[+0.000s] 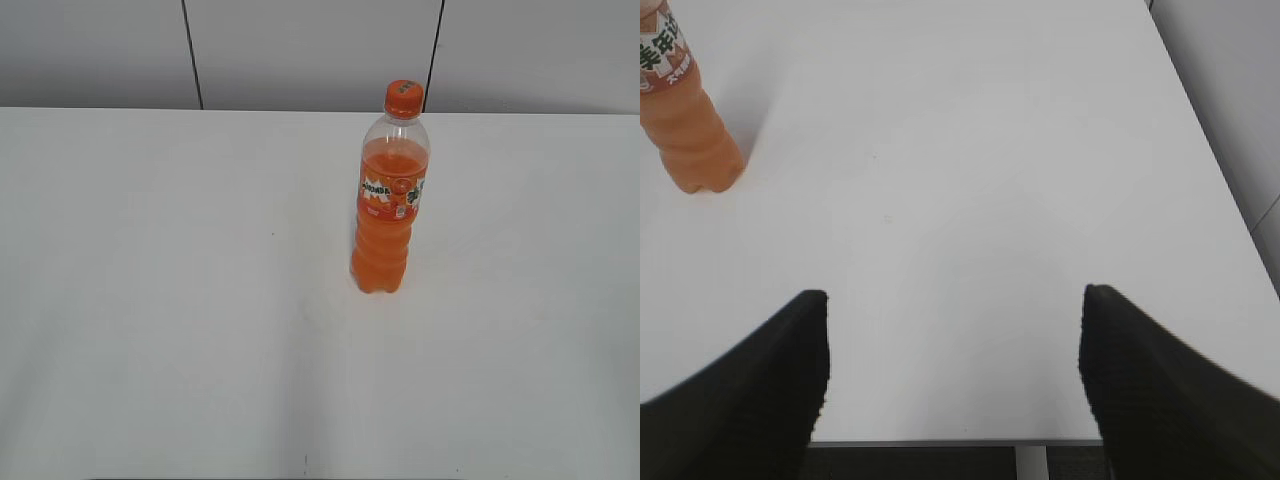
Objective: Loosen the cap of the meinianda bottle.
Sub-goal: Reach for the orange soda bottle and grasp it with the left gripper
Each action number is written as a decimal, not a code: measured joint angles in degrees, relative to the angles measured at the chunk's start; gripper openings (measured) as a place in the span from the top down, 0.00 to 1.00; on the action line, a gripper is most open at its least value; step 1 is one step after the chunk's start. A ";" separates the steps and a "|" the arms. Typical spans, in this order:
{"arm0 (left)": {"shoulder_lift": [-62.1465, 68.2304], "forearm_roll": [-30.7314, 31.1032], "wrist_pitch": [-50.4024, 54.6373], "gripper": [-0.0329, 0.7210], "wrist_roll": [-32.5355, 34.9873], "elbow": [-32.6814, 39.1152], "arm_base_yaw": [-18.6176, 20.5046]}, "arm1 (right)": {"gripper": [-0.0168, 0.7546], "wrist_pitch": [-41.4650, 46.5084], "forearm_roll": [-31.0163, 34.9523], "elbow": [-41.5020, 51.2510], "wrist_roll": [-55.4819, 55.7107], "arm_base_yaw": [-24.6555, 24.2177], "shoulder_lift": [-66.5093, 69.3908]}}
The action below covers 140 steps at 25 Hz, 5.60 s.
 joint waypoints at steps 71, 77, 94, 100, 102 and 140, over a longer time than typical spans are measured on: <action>105.07 51.26 -129.40 0.25 -18.26 -6.23 0.00 | 0.22 0.00 0.00 0.00 0.00 0.00 0.00; 111.88 53.16 -129.97 0.25 -18.08 -6.23 0.00 | 0.22 0.00 0.00 0.00 0.00 0.00 0.00; 120.30 54.59 -130.37 0.25 -14.98 -15.21 -13.66 | 0.22 0.00 0.00 0.00 0.00 0.00 0.00; 123.77 54.59 -130.43 0.23 -14.98 -16.86 -15.93 | 0.22 0.00 0.00 0.00 0.00 0.00 0.00; 124.96 54.51 -130.38 0.22 -14.98 -17.48 -16.19 | 0.22 0.00 0.00 0.00 0.00 0.00 0.00; 133.39 49.24 -123.67 0.18 -14.98 -32.38 -27.85 | 0.22 0.00 0.00 0.00 0.00 0.00 0.00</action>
